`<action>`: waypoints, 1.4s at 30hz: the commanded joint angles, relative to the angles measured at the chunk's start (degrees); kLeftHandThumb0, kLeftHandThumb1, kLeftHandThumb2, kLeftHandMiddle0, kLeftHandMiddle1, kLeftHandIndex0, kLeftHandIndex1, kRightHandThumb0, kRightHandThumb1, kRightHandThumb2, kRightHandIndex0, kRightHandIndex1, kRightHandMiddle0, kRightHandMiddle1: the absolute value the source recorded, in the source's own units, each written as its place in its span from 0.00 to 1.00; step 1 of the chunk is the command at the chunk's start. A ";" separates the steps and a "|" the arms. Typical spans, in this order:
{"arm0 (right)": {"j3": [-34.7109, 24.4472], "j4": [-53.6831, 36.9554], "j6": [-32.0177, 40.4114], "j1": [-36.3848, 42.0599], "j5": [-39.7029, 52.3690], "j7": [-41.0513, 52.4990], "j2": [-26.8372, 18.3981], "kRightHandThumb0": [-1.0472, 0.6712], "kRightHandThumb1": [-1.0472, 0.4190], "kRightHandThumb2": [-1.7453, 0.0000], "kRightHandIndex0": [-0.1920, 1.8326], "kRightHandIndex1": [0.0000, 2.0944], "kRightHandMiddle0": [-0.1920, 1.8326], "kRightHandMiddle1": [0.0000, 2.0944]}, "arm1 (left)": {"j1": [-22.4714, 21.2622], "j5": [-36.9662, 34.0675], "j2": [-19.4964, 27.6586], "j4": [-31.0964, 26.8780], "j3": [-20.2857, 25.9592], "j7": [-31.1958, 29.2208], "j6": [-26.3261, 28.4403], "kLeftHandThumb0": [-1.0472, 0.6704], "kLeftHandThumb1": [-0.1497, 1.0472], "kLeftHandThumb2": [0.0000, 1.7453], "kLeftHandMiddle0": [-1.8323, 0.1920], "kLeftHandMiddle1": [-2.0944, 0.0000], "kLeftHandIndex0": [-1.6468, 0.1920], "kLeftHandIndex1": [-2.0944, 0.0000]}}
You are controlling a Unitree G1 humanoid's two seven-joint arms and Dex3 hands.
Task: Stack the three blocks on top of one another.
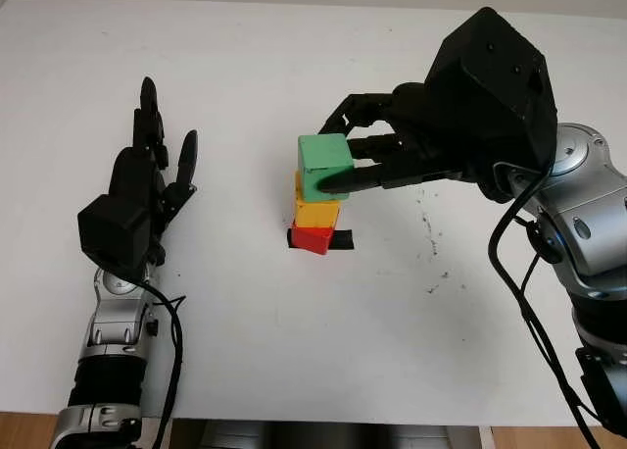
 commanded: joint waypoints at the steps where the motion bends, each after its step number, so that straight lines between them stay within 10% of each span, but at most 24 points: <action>1: -0.89 -0.39 -0.82 0.23 0.36 -0.29 0.27 0.33 0.04 0.97 0.25 0.02 0.22 0.85 | 0.72 0.08 0.01 -0.46 -0.10 0.10 -0.24 0.23 1.00 0.31 0.99 0.97 0.97 0.98; 42: 1.56 3.22 -11.95 4.14 -3.57 2.55 -1.26 0.32 0.04 0.97 0.25 0.02 0.22 0.84 | 0.93 0.04 -0.09 -0.68 -0.02 0.15 -0.42 0.23 1.00 0.30 0.99 0.97 0.97 0.97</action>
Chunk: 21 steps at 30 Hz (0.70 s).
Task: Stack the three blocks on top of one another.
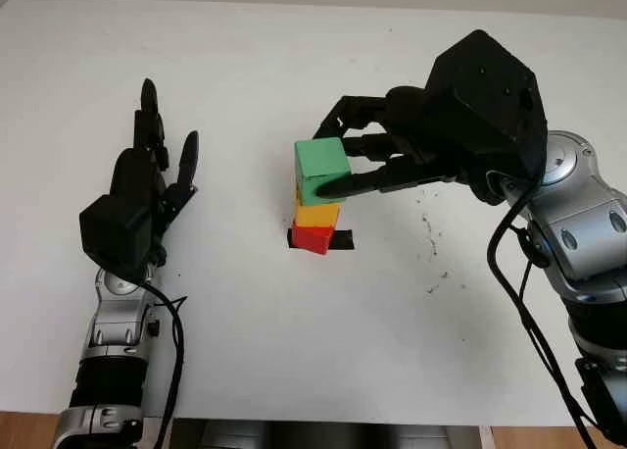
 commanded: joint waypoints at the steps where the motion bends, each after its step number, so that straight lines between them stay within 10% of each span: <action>1: 0.33 0.31 -1.54 1.58 -0.39 0.55 -0.83 0.32 0.04 0.97 0.25 0.02 0.22 0.84 | 0.80 0.08 0.06 -0.53 -0.05 0.06 -0.19 0.23 1.00 0.30 0.98 0.97 0.97 0.97; 21: 0.01 -0.61 -2.73 1.25 0.89 9.27 -4.26 0.20 0.14 0.97 0.09 0.01 0.02 0.35 | 1.30 0.36 -0.26 -1.12 -0.08 0.78 0.26 0.23 1.00 0.30 0.98 0.97 0.97 0.97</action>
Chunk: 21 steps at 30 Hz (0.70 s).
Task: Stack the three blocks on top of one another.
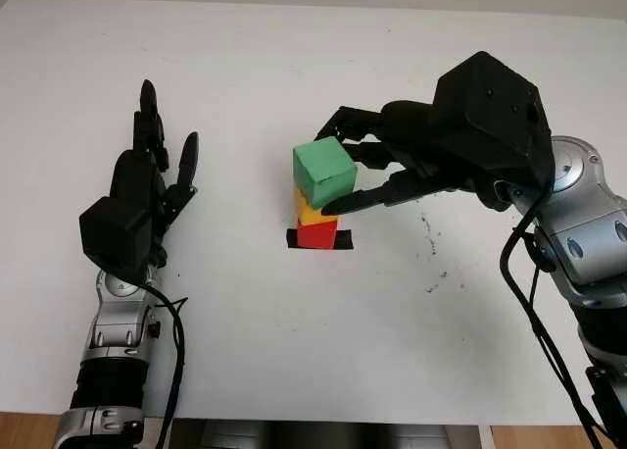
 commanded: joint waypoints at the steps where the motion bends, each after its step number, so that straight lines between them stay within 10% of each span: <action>1: 0.60 -0.81 0.57 -0.27 0.34 1.34 -1.51 0.19 0.15 0.97 0.07 0.01 0.02 0.27 | 1.00 0.29 0.02 -1.14 -0.07 0.36 0.26 0.23 1.00 0.30 0.98 0.97 0.97 0.97; 8: -0.28 -0.92 -3.17 0.42 0.28 3.30 -2.66 0.18 0.14 0.97 0.00 0.00 0.00 0.03 | 0.56 0.56 0.44 -0.34 -0.36 -0.22 -0.62 0.24 1.00 0.31 0.98 0.98 0.97 0.98; 21: -4.55 -3.69 -0.82 0.28 2.69 3.40 -4.02 0.13 0.12 0.97 0.00 0.00 0.00 0.00 | 0.16 0.47 0.43 -0.38 -0.24 -0.79 -0.32 0.24 1.00 0.32 0.99 0.98 0.97 0.98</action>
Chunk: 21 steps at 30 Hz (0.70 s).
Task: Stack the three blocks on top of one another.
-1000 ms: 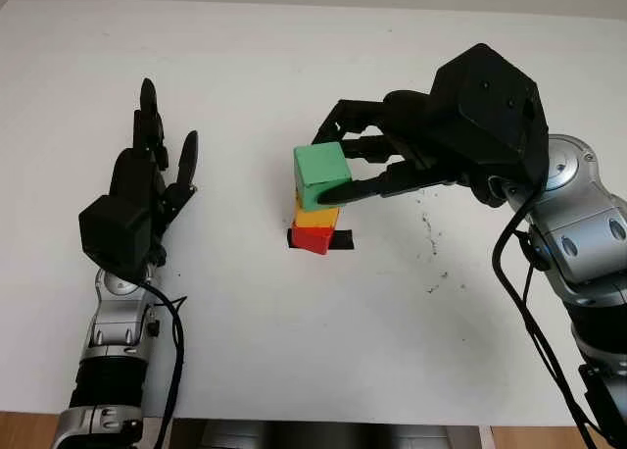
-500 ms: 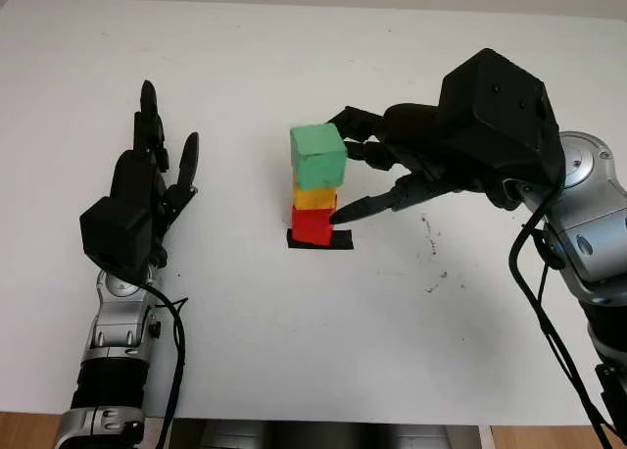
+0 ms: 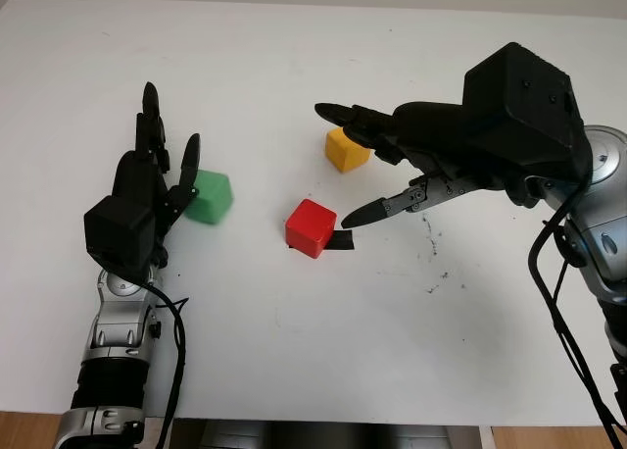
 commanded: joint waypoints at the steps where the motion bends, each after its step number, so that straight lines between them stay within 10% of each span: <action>1: -1.05 -1.23 0.46 -0.06 0.54 -0.32 -0.63 0.13 0.12 0.97 0.00 0.00 0.00 0.00 | 0.12 -0.38 0.39 0.03 -0.03 -0.46 -0.86 0.24 1.00 0.32 0.99 0.98 0.98 0.98; 21: -6.50 4.14 -9.40 0.16 -0.88 -9.74 1.51 0.21 0.12 0.97 0.00 0.00 0.02 0.01 | 0.36 -0.26 0.36 0.05 0.09 0.47 -0.70 0.24 1.00 0.31 0.99 0.97 0.97 0.97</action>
